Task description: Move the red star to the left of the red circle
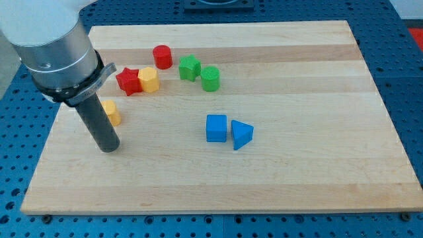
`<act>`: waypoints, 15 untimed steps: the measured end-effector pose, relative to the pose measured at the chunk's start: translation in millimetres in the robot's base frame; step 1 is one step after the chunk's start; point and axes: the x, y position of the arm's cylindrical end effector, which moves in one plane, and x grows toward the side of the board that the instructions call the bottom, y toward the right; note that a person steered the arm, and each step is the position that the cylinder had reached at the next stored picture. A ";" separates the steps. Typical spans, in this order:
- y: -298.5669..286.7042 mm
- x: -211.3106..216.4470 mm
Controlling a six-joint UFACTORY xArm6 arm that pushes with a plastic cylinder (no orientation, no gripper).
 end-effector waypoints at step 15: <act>110.7 -180.5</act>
